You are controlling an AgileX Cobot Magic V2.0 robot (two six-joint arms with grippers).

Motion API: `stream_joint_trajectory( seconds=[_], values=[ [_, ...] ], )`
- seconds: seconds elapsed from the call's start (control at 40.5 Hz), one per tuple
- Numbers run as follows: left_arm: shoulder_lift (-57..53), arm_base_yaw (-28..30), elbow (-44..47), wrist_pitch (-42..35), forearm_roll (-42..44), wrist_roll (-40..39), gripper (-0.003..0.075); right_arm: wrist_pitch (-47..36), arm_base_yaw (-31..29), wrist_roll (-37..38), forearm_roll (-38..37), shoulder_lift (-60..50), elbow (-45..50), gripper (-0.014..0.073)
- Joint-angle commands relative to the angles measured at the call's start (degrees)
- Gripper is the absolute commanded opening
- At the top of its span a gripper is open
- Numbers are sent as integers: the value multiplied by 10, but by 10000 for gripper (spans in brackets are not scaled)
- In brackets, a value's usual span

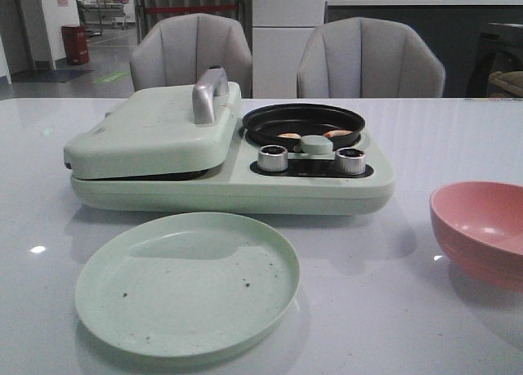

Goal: Make breakfast with bread and shrimp

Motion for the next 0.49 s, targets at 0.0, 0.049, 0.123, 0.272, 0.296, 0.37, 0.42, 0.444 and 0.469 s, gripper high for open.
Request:
stream_joint_trajectory(
  seconds=[0.0, 0.049, 0.123, 0.272, 0.296, 0.37, 0.42, 0.444, 0.469],
  values=[
    [-2, -4, -15, -39, 6, -29, 99, -41, -1, 0, -9, 0, -14, 120],
    [-2, -4, -15, -39, 17, -44, 99, -43, -1, 0, -9, 0, -14, 65],
    [-2, -4, -15, -39, 31, -57, 99, -47, -1, 0, -9, 0, -14, 36],
    [-2, -4, -14, -39, 37, -57, 99, -48, -1, 0, -9, 0, -14, 34],
    [-2, -4, -14, -39, 36, -57, 99, -46, -1, 0, -9, 0, -14, 34],
    [-2, -4, -14, -40, 36, -57, 99, -41, -1, 0, -9, 0, -14, 34],
    [-2, -4, -14, -41, 36, -57, 99, -40, -1, 0, -9, 0, -14, 34],
    [-2, -4, -14, -41, 36, -57, 99, -40, -1, 0, -9, 0, -14, 34],
    [-2, -4, -14, -41, 36, -57, 99, -40, -1, 0, -9, 0, -14, 34]
  ],
)
